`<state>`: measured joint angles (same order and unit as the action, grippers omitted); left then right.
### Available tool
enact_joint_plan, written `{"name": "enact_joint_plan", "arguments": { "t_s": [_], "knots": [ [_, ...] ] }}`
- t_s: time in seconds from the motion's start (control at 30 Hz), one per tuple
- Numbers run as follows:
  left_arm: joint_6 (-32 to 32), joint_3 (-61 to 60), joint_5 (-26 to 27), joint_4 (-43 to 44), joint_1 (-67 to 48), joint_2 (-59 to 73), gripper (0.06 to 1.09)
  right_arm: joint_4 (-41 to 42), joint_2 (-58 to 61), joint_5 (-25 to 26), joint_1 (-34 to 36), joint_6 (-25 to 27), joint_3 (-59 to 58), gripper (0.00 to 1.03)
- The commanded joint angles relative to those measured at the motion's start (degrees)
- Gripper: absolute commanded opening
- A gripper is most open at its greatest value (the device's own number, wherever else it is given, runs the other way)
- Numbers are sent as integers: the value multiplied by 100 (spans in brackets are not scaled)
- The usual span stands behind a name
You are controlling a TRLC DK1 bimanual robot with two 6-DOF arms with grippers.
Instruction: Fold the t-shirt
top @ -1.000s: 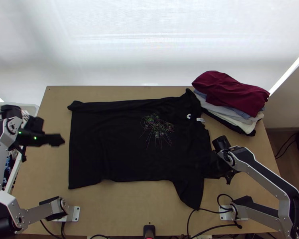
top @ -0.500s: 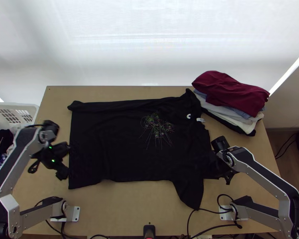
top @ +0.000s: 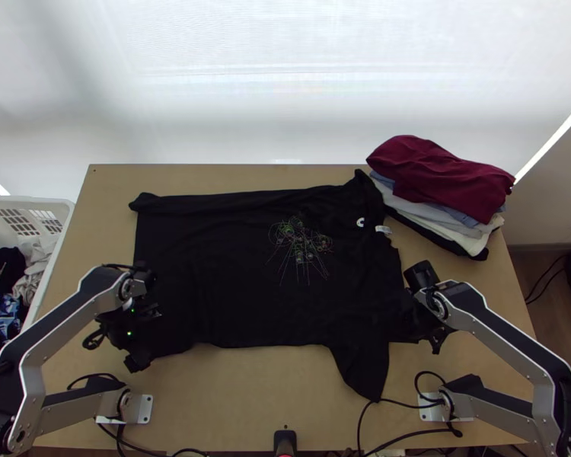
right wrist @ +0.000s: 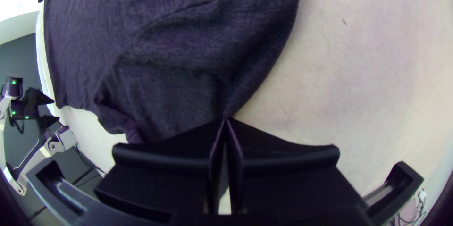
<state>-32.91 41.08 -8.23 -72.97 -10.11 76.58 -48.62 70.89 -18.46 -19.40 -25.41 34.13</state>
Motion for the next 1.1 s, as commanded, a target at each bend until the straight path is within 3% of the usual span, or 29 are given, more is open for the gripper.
{"name": "enact_joint_plan", "arguments": {
  "t_s": [0.0, 0.2, 0.3, 0.37, 0.4, 0.43, 0.5, 0.53, 0.8, 0.9, 1.07],
  "knots": [
    [153, -276, -30, 266, -53, 191, 98, -33, -49, 35, -29, 45, -161, 3],
    [214, -276, 32, 538, -53, 314, 97, -33, -58, 35, -38, 54, -170, 3],
    [214, -294, 85, 696, -44, 314, 83, -33, -58, 35, -47, 54, -179, 3],
    [188, -364, 93, 705, -35, 332, 80, -33, -58, 35, -64, 45, -170, 3],
    [170, -417, 93, 767, -35, 332, 71, -33, -67, 35, -73, 45, -170, 3],
    [144, -478, 93, 828, -35, 323, 55, -42, -76, 35, -82, 36, -161, 3],
    [153, -584, 173, 1074, -35, 261, 17, -42, -120, 35, -82, 36, -152, 3],
    [144, -619, 181, 1118, -44, 200, 10, -33, -137, 35, -82, 36, -143, 3],
    [293, -179, 568, 916, 44, -292, 10, -33, -498, 79, 24, 1, 147, 3],
    [592, 401, 964, 960, 352, -301, 10, -33, -788, 97, 41, -26, 375, 3],
    [1269, 1201, 1166, 1417, 853, -266, 10, -60, -1139, 237, 15, -61, 832, 3]
  ]
}}
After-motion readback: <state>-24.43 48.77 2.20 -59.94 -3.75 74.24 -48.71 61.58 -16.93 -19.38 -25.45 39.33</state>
